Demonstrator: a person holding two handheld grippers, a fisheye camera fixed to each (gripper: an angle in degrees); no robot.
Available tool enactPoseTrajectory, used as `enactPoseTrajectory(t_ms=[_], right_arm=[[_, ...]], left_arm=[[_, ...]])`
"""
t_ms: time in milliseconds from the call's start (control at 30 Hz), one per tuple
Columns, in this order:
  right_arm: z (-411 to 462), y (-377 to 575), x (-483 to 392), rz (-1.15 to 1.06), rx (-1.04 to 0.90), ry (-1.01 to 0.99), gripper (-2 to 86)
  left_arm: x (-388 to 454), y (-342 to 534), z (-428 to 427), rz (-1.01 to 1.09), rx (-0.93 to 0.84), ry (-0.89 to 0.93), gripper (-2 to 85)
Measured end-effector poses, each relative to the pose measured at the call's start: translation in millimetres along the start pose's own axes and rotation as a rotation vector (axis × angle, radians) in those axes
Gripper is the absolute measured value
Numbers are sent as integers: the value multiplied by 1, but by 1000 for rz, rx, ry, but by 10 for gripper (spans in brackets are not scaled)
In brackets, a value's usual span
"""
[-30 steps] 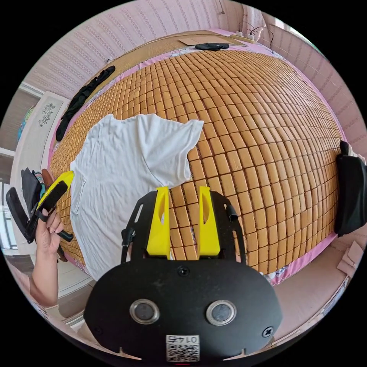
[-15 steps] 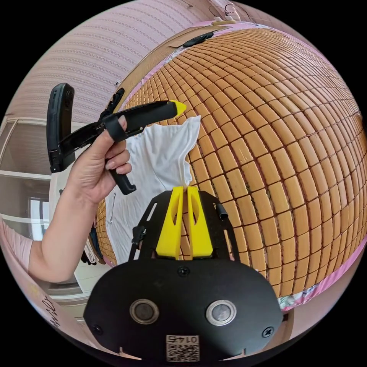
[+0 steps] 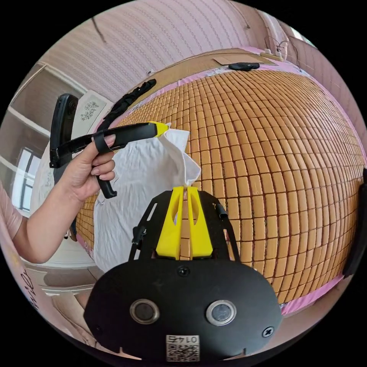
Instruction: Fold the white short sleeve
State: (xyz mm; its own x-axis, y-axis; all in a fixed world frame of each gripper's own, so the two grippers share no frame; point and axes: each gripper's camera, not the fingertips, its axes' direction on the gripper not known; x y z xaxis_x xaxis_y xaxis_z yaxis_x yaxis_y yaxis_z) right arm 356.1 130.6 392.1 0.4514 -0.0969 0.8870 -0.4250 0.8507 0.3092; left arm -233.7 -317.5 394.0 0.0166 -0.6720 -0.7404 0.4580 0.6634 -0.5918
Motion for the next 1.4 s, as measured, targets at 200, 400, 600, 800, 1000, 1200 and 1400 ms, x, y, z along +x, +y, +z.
enactPoseTrajectory(t_ms=[200, 400, 600, 800, 1000, 1200, 1400], right_arm=[[11, 9, -22, -106, -102, 2, 3], [18, 15, -41, -202, -170, 63, 0], [18, 20, -41, -212, -292, 60, -5], [6, 3, -49, -243, -280, 37, -1], [9, -26, -68, -302, -236, 16, 1], [21, -37, -67, -293, -327, 13, -2], [-5, -96, -75, -335, -174, 73, 31]], left_arm=[[-49, 52, -23, -160, -47, -25, -9], [-73, 77, -20, -211, -59, -57, -9], [-92, 92, -18, -232, -127, -61, -9], [-111, 97, -35, -258, -136, -36, -9], [-113, 84, -44, -210, -78, -44, -9], [-108, 87, -19, -165, -152, -47, -8], [-138, 94, -79, -271, -51, -133, -2]])
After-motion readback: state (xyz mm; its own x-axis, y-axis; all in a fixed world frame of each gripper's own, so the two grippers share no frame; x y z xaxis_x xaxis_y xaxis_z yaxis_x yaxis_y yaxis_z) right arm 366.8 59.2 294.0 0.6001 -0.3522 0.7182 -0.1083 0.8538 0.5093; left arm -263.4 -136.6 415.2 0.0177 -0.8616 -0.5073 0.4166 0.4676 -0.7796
